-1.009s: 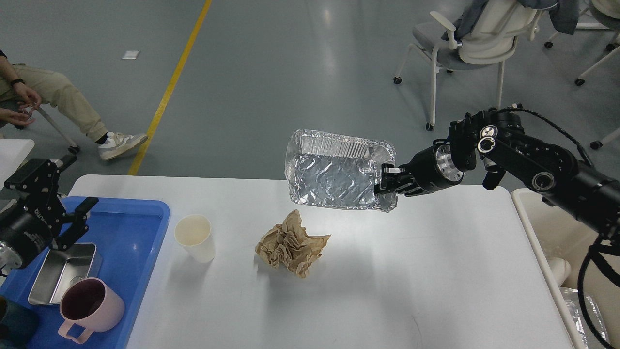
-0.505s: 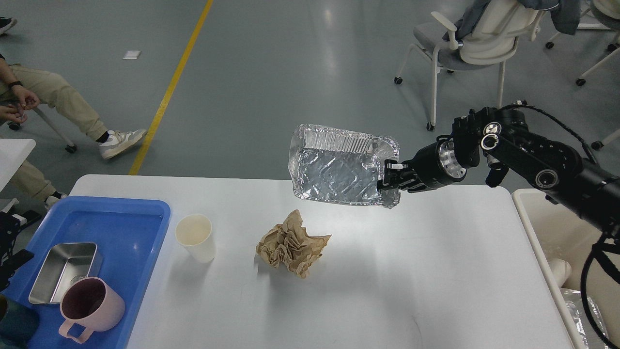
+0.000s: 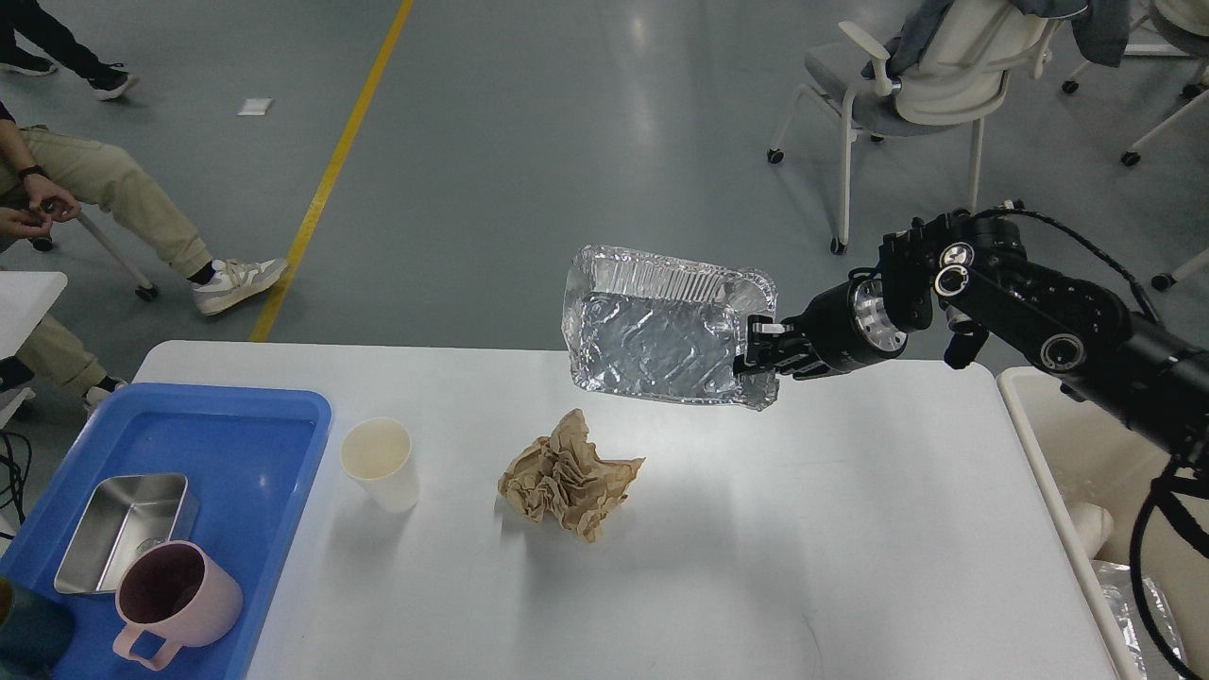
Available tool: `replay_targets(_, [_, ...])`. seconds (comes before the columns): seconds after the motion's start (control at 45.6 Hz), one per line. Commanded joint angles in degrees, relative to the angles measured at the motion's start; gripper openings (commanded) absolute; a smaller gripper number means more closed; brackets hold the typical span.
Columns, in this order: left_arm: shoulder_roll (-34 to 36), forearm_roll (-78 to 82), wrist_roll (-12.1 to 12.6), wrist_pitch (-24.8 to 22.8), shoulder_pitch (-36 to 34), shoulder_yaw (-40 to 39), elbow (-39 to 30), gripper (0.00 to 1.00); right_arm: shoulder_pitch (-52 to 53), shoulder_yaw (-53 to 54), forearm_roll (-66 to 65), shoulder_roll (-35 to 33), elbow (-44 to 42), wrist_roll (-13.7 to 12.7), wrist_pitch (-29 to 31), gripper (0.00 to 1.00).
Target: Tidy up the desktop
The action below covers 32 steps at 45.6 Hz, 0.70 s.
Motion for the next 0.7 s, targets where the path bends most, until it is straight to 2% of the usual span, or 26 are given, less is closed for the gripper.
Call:
replay_targets(0.0, [1.35, 2.38, -0.43, 0.0, -0.35, -0.79, 0.36, 0.97, 0.25, -0.06, 0.05, -0.4, 0.08, 0.0, 0.18, 0.0])
replay_targets(0.154, [2.32, 1.76, -0.61, -0.08, -0.44, -1.05, 0.71, 0.97, 0.16, -0.06, 0.05, -0.4, 0.17, 0.0, 0.18, 0.0])
replay_targets(0.329, [-0.05, -3.24, 0.27, 0.27, -0.52, -1.14, 2.64, 0.97, 0.08, -0.06, 0.05, -0.31, 0.17, 0.0, 0.18, 0.0])
replay_targets(0.548, [0.3, -10.02, 1.23, -4.83, -0.52, -0.44, 4.05, 0.97, -0.1, -0.06, 0.05, -0.05, 0.17, 0.0, 0.09, 0.0])
replay_targets(0.68, [0.21, -10.02, 1.59, -6.06, -0.88, -1.14, 5.45, 0.97, -0.19, 0.03, 0.05, 0.04, 0.26, 0.0, 0.09, 0.0])
